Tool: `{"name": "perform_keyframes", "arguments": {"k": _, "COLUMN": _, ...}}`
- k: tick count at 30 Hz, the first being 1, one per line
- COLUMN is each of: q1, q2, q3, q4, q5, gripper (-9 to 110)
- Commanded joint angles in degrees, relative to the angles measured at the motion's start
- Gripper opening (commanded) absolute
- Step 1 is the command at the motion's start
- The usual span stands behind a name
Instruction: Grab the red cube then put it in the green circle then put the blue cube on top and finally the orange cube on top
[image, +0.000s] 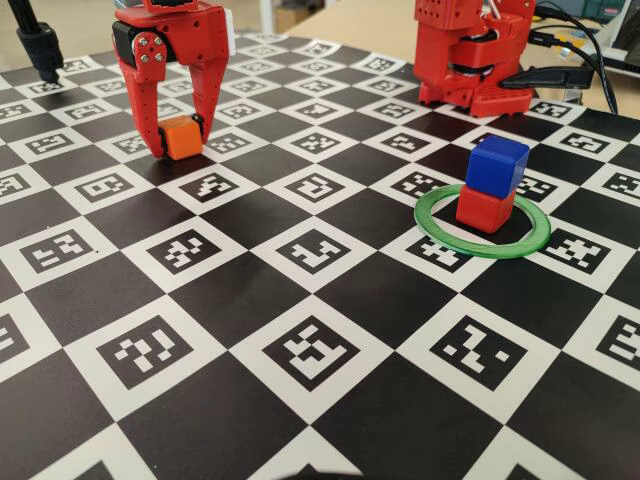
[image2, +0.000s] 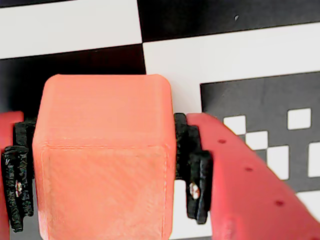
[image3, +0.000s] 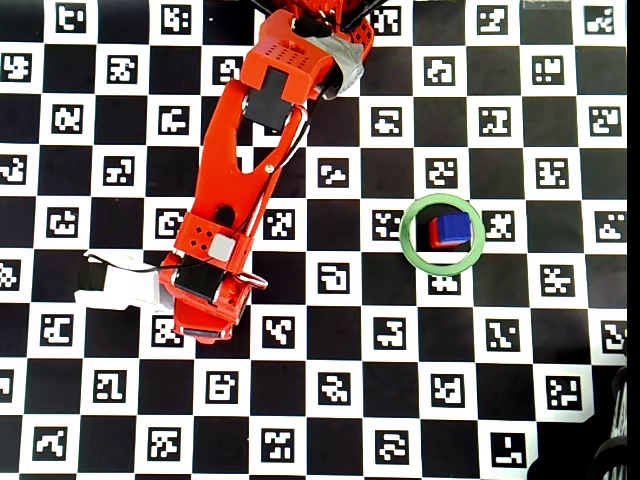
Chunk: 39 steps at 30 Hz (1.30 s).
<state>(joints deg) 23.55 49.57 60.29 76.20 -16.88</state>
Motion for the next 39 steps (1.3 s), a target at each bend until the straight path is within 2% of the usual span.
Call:
{"name": "perform_keyframes", "arguments": {"k": 1, "q1": 0.62, "q2": 7.65, "q3": -1.14, "q4": 2.37, "q5": 0.44, "gripper": 10}}
{"name": "perform_keyframes", "arguments": {"k": 22, "q1": -6.68, "q2": 31.55, "q3": -2.02, "q4": 24.87, "q5": 5.89, "gripper": 10}}
{"name": "perform_keyframes", "arguments": {"k": 27, "q1": -10.55, "q2": 34.01, "q3": -4.83, "q4": 29.27, "q5": 10.46, "gripper": 10}}
{"name": "perform_keyframes", "arguments": {"k": 39, "q1": -23.38, "q2": 43.86, "q3": 3.16, "q4": 29.27, "q5": 24.87, "gripper": 10}}
